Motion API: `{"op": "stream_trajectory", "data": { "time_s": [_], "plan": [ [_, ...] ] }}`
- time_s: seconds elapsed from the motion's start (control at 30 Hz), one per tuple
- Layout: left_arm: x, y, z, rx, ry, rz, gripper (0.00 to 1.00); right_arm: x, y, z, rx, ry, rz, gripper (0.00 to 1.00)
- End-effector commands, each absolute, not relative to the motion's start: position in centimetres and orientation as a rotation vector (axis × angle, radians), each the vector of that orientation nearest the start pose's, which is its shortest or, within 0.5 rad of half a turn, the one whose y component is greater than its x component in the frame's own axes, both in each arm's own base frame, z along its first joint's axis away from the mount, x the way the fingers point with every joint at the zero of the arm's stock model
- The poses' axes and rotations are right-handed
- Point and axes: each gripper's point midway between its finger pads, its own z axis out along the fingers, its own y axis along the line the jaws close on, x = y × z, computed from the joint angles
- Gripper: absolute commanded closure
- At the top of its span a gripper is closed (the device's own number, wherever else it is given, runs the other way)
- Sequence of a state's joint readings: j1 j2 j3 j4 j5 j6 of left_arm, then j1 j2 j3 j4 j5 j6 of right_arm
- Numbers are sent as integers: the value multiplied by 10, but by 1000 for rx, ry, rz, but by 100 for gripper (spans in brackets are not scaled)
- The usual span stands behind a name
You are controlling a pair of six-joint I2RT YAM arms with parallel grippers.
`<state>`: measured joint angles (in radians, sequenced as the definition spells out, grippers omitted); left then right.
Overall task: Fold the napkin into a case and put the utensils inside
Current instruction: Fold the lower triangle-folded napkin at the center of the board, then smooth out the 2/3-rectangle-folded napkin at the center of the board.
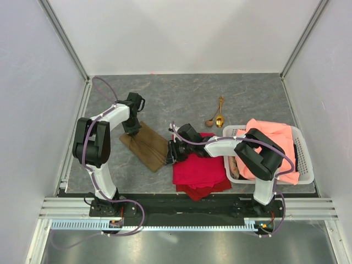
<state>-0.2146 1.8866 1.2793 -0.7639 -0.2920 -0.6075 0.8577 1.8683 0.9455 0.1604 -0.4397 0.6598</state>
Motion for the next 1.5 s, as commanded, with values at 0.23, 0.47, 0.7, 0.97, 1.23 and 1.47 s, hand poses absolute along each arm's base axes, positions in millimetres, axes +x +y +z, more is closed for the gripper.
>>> {"op": "stream_trajectory", "data": {
  "time_s": [0.23, 0.47, 0.7, 0.97, 1.23, 1.47],
  "plan": [
    [370, -38, 39, -580, 2631, 244, 84, 227, 407, 71, -727, 2482, 1077, 51],
    [372, -42, 37, -579, 2635, 212, 83, 220, 453, 79, -795, 2421, 1272, 63],
    [373, -45, 38, -570, 2643, 188, 83, 233, 470, 44, -755, 2445, 1274, 90],
    [375, -57, 73, -525, 2631, -54, 57, 227, 458, 17, -747, 2505, 1218, 94],
    [366, -30, 101, -665, 2547, -316, 60, 232, 459, 23, -739, 2492, 1228, 94],
    [362, -28, 73, -775, 2567, -495, 90, 237, 459, 28, -735, 2483, 1238, 95]
  ]
}}
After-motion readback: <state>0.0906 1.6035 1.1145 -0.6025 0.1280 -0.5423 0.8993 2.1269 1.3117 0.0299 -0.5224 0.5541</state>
